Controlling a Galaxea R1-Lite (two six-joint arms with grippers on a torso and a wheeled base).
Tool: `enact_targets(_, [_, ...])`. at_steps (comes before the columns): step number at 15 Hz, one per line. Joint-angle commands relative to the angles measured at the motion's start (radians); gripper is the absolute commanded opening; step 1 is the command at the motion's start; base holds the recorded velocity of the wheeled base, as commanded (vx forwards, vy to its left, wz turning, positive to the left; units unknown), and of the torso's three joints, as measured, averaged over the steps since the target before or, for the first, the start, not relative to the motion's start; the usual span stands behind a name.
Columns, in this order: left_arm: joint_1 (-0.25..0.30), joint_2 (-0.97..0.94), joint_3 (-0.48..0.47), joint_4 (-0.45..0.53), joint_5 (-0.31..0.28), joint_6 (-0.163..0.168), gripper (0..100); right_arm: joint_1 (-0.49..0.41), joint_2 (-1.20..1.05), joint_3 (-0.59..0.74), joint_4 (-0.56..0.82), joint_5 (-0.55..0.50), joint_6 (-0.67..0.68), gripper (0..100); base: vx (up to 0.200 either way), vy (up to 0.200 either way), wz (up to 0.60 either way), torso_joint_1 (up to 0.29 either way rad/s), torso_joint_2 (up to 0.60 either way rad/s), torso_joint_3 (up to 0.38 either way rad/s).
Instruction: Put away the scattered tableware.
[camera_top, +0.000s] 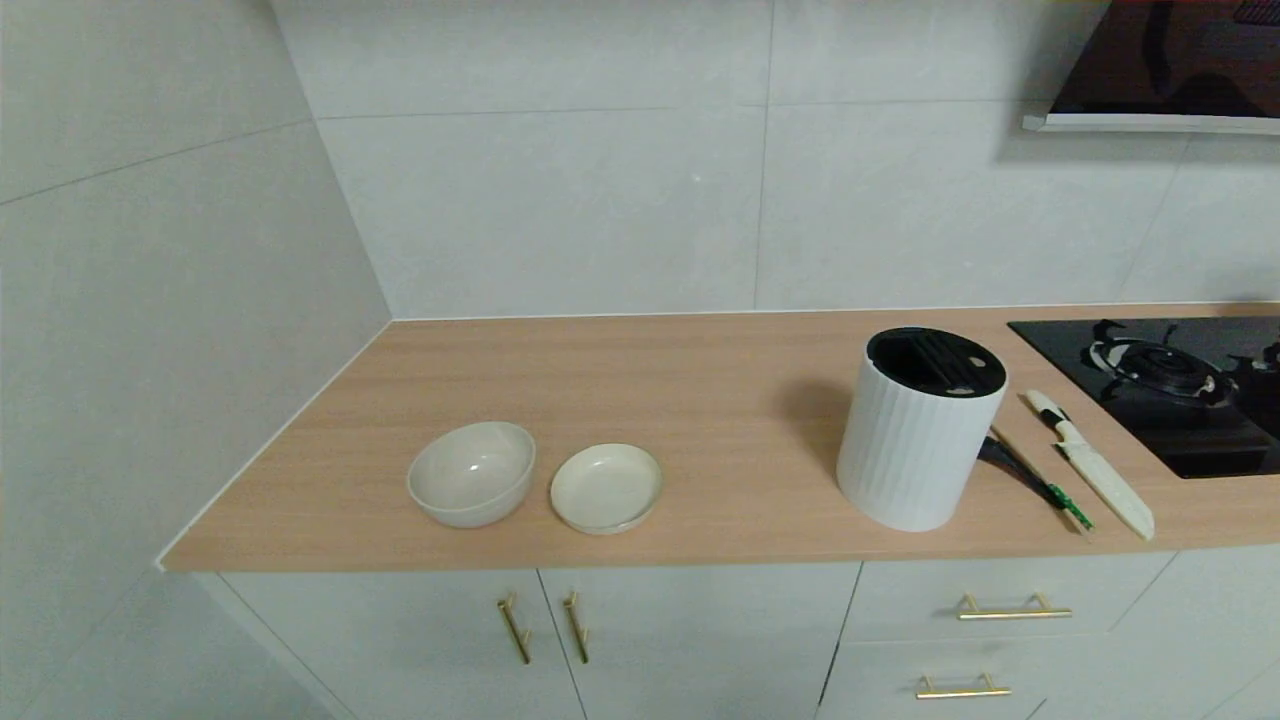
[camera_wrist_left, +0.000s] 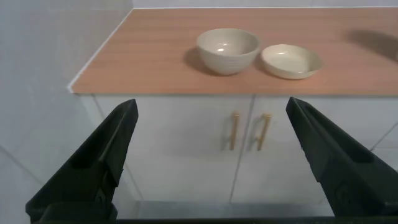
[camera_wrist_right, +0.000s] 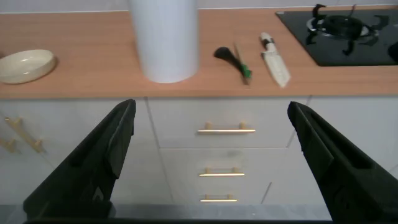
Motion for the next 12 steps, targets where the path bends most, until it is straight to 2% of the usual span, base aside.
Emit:
enact_targets(1, [0.0,0.0,0.0,0.0,0.001,0.0,100,0.0,0.001,0.0,0.0,0.0,0.0,100,0.0,0.2,0.0,0.007,0.0,0.007])
enact_targets(12, [0.0,0.0,0.0,0.0,0.001,0.0,100,0.0,0.001,0.0,0.0,0.0,0.0,100,0.0,0.2,0.0,0.003,0.0,0.004])
